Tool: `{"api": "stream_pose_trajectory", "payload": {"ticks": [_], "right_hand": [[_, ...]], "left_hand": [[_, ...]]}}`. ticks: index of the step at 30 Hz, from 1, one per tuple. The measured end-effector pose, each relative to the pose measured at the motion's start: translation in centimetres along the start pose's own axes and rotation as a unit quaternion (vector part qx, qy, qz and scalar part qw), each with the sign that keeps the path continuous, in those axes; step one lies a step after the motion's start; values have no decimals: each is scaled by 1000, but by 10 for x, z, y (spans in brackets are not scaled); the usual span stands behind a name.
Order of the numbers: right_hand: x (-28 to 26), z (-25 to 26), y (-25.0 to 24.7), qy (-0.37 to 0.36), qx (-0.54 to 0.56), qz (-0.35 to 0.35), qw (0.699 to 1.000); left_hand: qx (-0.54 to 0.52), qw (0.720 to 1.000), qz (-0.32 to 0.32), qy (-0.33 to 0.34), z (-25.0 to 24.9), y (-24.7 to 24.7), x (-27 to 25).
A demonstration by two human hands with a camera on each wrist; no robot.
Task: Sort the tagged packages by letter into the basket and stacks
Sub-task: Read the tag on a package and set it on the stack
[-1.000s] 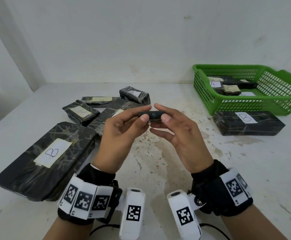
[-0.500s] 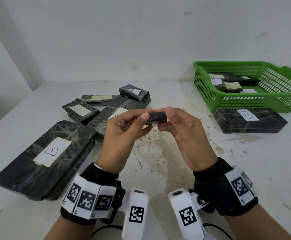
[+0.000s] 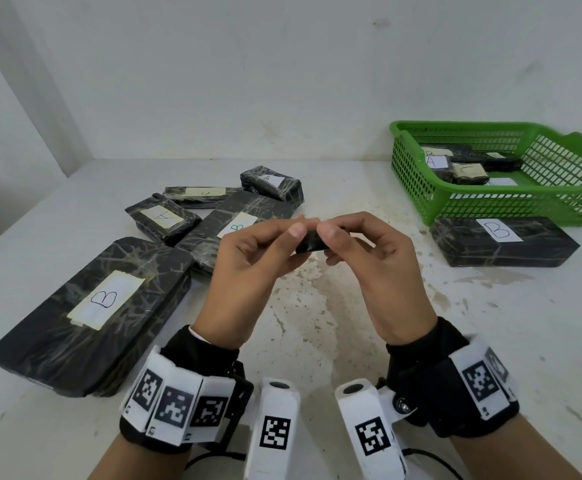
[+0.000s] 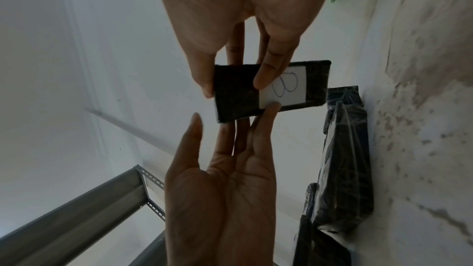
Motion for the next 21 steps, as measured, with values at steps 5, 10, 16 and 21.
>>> {"api": "stream_pose_trajectory", "payload": {"ticks": [5, 10, 16, 21], "right_hand": [[-1, -1, -2, -1, -18, -24, 1000], [-2, -5, 0, 19, -23, -11, 1000], [-2, -4, -4, 5, -30, -33, 999], [0, -3, -3, 20, -31, -28, 999]], "left_hand": [[17, 1000, 8, 5, -2, 3, -1], [24, 1000, -9, -3, 1, 3, -1], [41, 999, 29, -4, 0, 6, -1], [48, 999, 1, 9, -1, 6, -1]]}}
Point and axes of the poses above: each hand's wrist, its own x-axis towards the middle knuckle, its own y-axis out of the palm, z = x × y, the point moved 7 cm from there along x, towards the middle knuckle, and after that the axes turned 9 degrees about -y, right-handed, at the moved point
